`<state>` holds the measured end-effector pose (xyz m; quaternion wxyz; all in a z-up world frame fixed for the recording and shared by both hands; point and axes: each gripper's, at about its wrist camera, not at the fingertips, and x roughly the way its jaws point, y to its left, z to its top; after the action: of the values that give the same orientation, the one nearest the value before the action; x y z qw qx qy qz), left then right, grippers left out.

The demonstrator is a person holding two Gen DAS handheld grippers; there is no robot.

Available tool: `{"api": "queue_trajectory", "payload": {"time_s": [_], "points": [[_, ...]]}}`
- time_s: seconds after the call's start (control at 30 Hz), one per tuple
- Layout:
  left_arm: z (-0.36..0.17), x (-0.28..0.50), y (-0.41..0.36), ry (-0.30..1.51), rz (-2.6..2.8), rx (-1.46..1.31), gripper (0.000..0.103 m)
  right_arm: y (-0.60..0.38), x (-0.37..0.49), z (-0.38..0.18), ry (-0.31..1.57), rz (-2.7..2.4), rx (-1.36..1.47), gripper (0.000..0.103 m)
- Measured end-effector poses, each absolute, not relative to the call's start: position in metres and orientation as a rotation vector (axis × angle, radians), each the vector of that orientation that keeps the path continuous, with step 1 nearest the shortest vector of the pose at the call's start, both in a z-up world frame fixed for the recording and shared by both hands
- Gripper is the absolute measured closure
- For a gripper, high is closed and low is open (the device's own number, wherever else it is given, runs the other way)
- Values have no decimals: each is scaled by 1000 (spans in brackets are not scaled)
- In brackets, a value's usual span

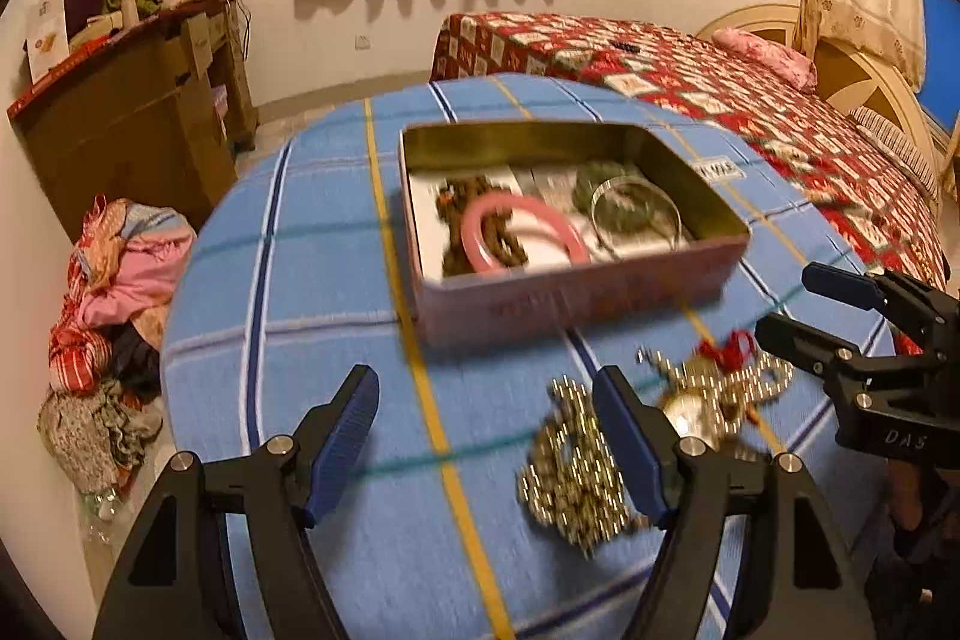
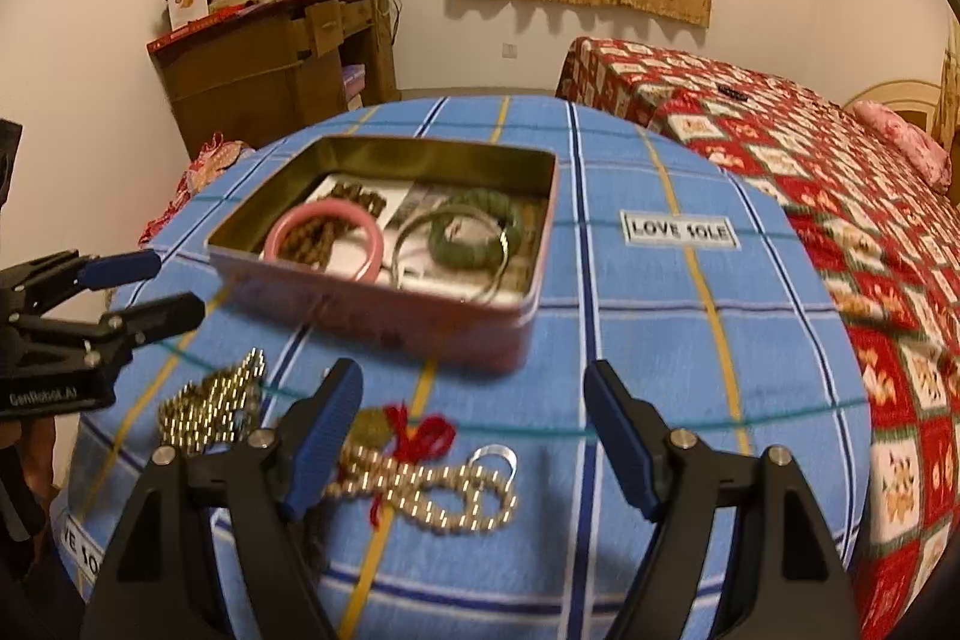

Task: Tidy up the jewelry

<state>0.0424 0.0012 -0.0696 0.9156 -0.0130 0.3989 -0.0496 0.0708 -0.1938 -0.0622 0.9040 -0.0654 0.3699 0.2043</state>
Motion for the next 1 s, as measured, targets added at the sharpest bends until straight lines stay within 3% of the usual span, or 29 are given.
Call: {"api": "queue_trajectory", "payload": {"time_s": [0.43, 0.5, 0.63, 0.77, 0.8, 0.83, 0.87, 1.0], "points": [[-90, 17, -21, 854, -142, 7, 31, -213, 52, -73, 791, 403, -113, 31], [-93, 18, -24, 868, -150, 20, 56, -213, 54, -77, 802, 407, -110, 34], [-93, 17, -27, 874, -170, 19, 70, -213, 57, -84, 835, 412, -96, 39], [-88, 14, -28, 857, -180, 22, 81, -212, 57, -91, 868, 446, -91, 65], [-87, 14, -28, 852, -182, 21, 89, -211, 56, -90, 868, 459, -93, 72], [-85, 13, -28, 845, -184, 20, 89, -211, 55, -89, 864, 462, -93, 74], [-81, 12, -28, 836, -186, 19, 89, -211, 54, -88, 862, 463, -91, 87], [-73, 10, -28, 819, -201, 18, 89, -212, 51, -85, 850, 475, -80, 93]]}}
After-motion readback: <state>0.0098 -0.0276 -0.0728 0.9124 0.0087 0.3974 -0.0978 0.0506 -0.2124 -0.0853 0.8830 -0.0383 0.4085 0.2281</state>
